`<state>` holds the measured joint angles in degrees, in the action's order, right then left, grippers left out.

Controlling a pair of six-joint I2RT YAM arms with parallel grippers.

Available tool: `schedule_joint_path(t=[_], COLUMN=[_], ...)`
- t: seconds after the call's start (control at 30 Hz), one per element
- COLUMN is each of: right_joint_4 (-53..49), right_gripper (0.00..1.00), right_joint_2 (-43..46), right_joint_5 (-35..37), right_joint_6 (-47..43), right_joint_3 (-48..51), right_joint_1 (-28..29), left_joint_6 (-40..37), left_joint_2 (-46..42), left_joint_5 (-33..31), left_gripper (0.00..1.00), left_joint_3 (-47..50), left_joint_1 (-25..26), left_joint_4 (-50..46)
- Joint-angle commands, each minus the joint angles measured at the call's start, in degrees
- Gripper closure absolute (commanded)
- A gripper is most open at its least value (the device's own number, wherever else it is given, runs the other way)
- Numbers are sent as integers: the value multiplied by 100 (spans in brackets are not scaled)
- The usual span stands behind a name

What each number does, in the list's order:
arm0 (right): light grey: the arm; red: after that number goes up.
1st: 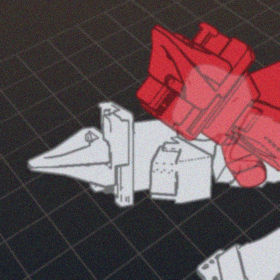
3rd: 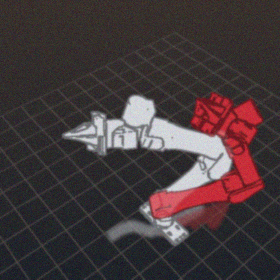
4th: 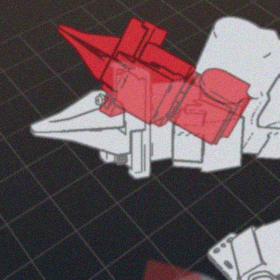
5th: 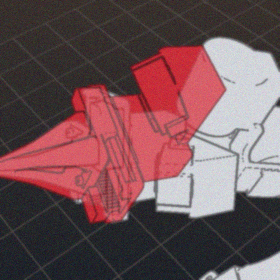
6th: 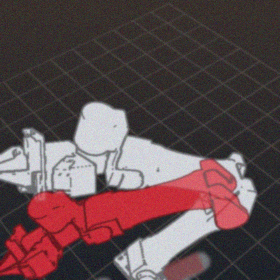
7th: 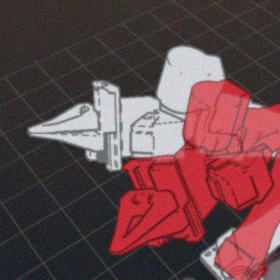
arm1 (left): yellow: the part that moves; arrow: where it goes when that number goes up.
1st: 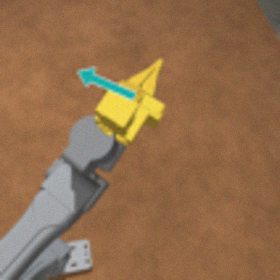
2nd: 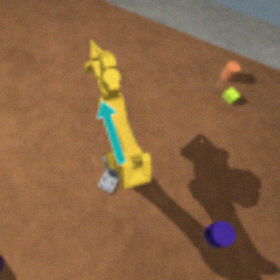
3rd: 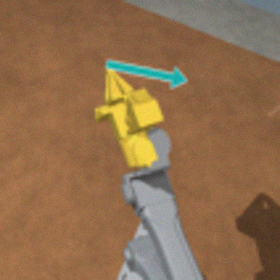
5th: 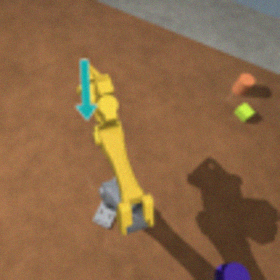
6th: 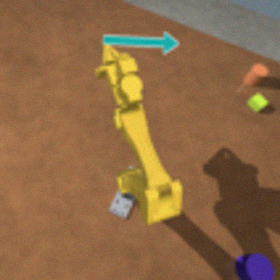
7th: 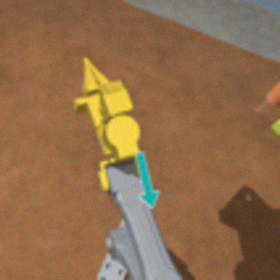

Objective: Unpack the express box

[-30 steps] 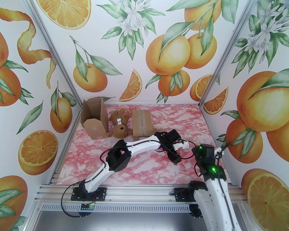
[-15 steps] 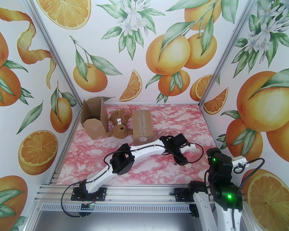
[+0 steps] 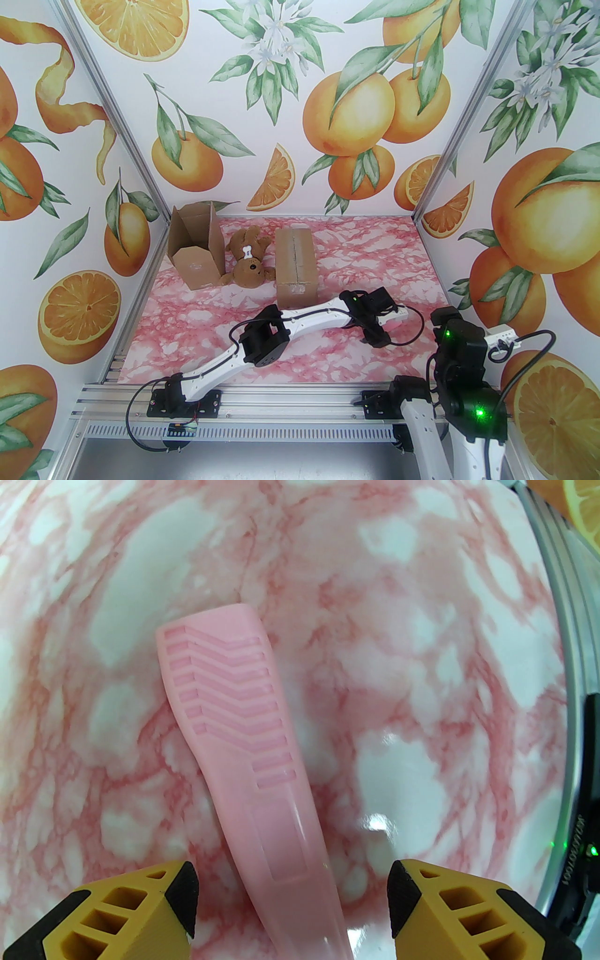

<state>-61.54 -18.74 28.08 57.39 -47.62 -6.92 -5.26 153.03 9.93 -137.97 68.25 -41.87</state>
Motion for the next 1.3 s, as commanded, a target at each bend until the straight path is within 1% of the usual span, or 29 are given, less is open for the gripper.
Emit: schedule_joint_path(t=[0.0,0.07,0.1,0.17,0.23,0.37,0.47,0.5,0.6,0.7,0.83,0.87,1.03,1.13,1.2,1.27], right_joint_4=[62,63,63,62,72,101,107,105,99,94,98,106,78,-132,-348,-384], right_gripper=[15,15,15,15,15,15,15,15,15,15,15,15,15,15,16,17], right_joint_2=[-40,-59,-82,-87,-102,-143,-165,-169,-136,-86,47,95,350,585,772,930], right_joint_5=[-128,-153,-136,-117,-131,-247,-306,-315,-337,-357,-464,-509,-748,-666,-565,-627], right_joint_6=[-68,-91,-139,-183,-184,-175,-184,-192,-219,-240,-237,-238,-297,-273,-164,-127], right_joint_3=[80,77,44,24,31,59,84,86,95,127,261,316,579,695,759,751], right_joint_1=[-30,-29,-27,-29,-28,-26,-27,-29,-29,-29,-26,-29,-29,-29,-29,-21], left_joint_6=[-101,-180,-354,-422,-591,-813,-924,-938,-933,-973,-908,-899,-935,-841,-728,-662], left_joint_2=[385,466,541,579,652,734,802,830,911,866,708,658,407,110,-139,-375], left_joint_5=[-154,-189,-419,-602,-914,-1307,-1433,-1613,-1712,-1758,-1513,-1294,-882,-412,64,514], left_gripper=[33,34,35,37,38,38,38,38,42,47,56,57,63,64,66,67], left_joint_3=[-300,-399,-423,-424,-432,-432,-432,-432,-500,-511,-495,-481,-359,-59,233,510], left_joint_1=[22,54,130,168,233,344,425,434,444,426,320,269,55,-193,-392,-593], left_joint_4=[-300,-377,-453,-510,-583,-792,-882,-898,-1009,-1069,-1087,-1095,-1123,-976,-770,-588])
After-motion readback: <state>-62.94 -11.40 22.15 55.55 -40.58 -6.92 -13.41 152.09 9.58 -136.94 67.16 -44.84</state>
